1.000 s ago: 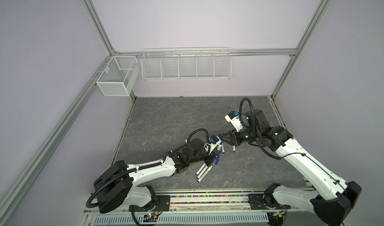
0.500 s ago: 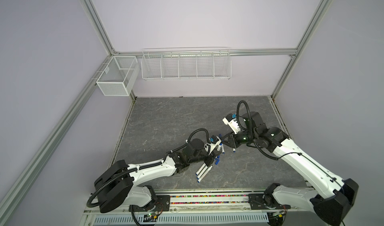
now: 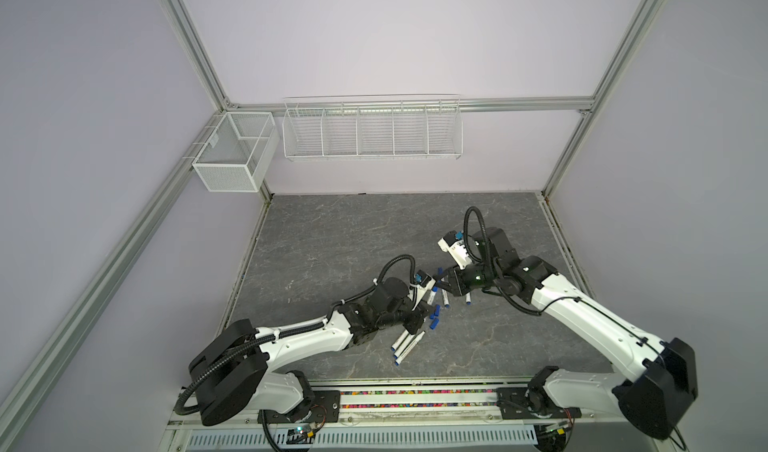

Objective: Insert the pens into the pen caps
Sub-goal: 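Press the blue cap down onto the held marker with the right gripper, then grip the capped marker near its cap with the right gripper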

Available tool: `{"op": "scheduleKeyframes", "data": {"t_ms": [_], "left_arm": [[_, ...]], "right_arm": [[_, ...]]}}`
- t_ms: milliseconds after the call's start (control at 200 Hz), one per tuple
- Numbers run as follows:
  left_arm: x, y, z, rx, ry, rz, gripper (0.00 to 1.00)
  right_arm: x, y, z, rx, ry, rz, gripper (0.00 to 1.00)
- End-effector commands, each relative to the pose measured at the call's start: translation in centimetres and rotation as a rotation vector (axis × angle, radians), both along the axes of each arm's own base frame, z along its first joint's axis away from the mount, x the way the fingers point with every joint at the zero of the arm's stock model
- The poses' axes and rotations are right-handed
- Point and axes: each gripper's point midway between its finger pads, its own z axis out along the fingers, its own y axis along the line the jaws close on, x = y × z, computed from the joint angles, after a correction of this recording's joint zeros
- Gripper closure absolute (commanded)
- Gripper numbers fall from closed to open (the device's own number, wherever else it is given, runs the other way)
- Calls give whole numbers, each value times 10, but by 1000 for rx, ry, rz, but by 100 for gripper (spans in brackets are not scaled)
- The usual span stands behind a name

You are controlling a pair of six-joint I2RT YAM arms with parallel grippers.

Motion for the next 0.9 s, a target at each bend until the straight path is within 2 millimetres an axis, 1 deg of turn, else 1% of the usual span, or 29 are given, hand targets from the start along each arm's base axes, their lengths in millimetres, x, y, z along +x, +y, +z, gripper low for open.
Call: {"op": "scheduleKeyframes", "data": {"t_ms": [0, 50, 125, 265, 425, 530, 630, 720, 765, 795, 860, 895], "left_arm": [[38, -16, 202, -590, -334, 76, 100], [42, -12, 203, -609, -325, 92, 100], [46, -7, 201, -620, -312, 115, 100], [46, -3, 186, -601, -269, 132, 100], [42, 11, 173, -625, -224, 175, 100], [40, 21, 163, -616, -211, 206, 100], [37, 19, 148, -563, -198, 185, 100], [34, 13, 133, -526, -174, 152, 100], [33, 10, 125, -513, -156, 144, 100], [34, 10, 119, -501, -142, 149, 100], [34, 9, 105, -482, -118, 152, 100], [35, 9, 99, -475, -107, 158, 100]], "right_arm": [[-66, -35, -94, -300, 357, 40, 91], [-69, -33, -94, -295, 367, 54, 91], [-67, -28, -87, -258, 368, 64, 92], [-49, -25, -68, -139, 356, 1, 92], [-24, -43, -56, -70, 344, -117, 91], [-16, -52, -53, -50, 347, -164, 91], [-15, -48, -47, -17, 336, -157, 90], [-10, -43, -32, 34, 296, -154, 89], [-6, -42, -21, 56, 262, -159, 87], [-4, -41, -14, 69, 234, -163, 84], [4, -43, 4, 86, 158, -186, 69], [7, -46, 13, 95, 117, -202, 63]]}}
